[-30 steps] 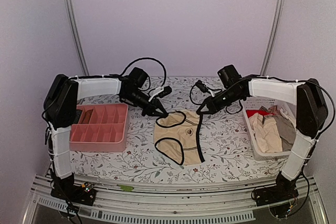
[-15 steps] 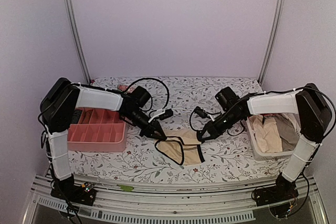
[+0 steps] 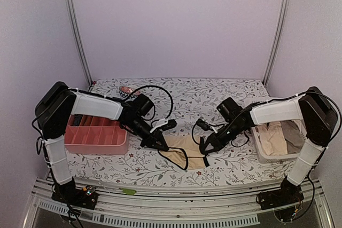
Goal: Roll the underwear
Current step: Fold the underwear at the center of the board.
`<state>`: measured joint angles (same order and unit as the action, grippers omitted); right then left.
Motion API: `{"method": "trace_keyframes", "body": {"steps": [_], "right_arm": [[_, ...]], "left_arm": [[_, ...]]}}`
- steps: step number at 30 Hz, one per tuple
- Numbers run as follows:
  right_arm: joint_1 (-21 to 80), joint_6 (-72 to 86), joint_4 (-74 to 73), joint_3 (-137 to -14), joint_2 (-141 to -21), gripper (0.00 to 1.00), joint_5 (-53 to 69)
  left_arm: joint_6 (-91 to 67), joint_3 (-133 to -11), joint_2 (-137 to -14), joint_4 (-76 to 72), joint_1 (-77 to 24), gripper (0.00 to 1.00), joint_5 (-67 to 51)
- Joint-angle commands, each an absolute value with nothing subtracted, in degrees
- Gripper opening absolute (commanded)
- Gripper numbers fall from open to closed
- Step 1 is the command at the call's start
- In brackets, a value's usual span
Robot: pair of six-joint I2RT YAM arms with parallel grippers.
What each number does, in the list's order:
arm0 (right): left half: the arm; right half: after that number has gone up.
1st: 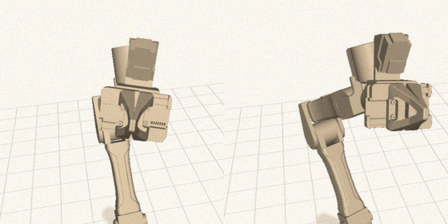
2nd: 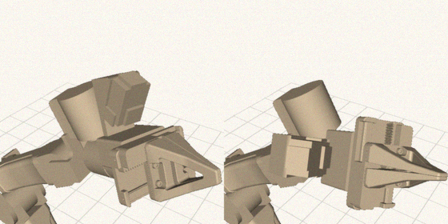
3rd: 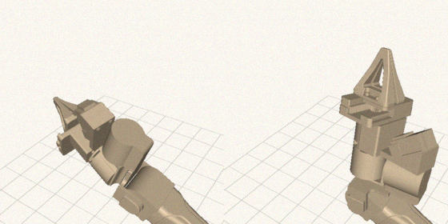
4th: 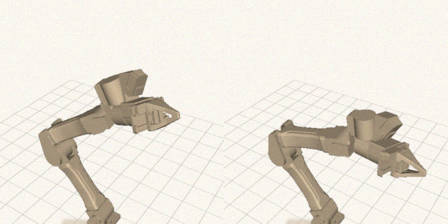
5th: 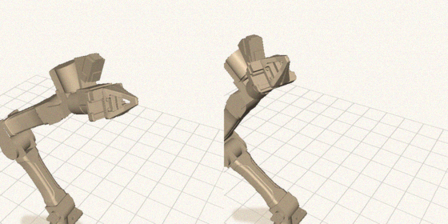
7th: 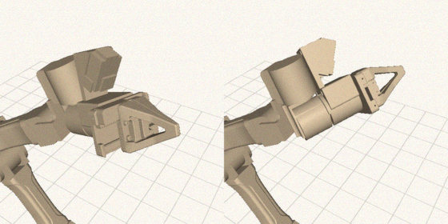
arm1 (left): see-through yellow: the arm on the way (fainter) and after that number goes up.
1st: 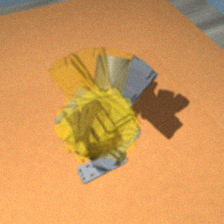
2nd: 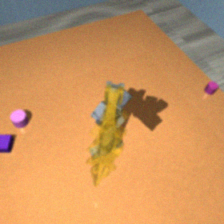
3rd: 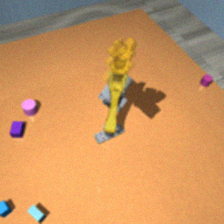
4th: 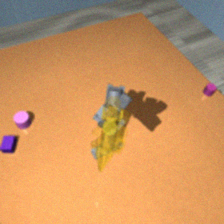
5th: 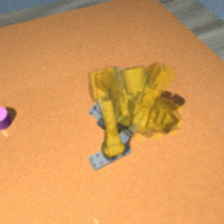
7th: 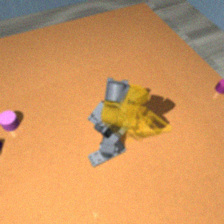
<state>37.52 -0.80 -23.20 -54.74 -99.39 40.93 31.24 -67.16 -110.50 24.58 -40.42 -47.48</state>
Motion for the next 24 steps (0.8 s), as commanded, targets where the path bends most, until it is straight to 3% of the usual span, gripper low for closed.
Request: {"method": "trace_keyframes", "body": {"steps": [1, 16, 19, 24], "right_arm": [[38.21, -0.56, -21.89, -53.51, -98.19, 0.00, 41.34], [41.50, -0.88, -23.88, -52.14, -99.47, 0.00, 37.00], [41.83, -0.97, -25.13, -52.03, -98.48, 0.00, 37.15], [41.92, -0.35, -27.95, -52.41, -94.84, 0.39, 37.21]], "left_arm": [[30.35, -66.28, -109.28, 22.33, -41.70, 0.00, -46.68], [33.75, -63.64, -109.58, 22.20, -44.16, 0.00, -43.67], [34.97, -62.70, -108.76, 22.74, -44.99, 0.11, -41.79], [35.47, -62.27, -106.15, 24.73, -45.14, 0.34, -40.75]]}}
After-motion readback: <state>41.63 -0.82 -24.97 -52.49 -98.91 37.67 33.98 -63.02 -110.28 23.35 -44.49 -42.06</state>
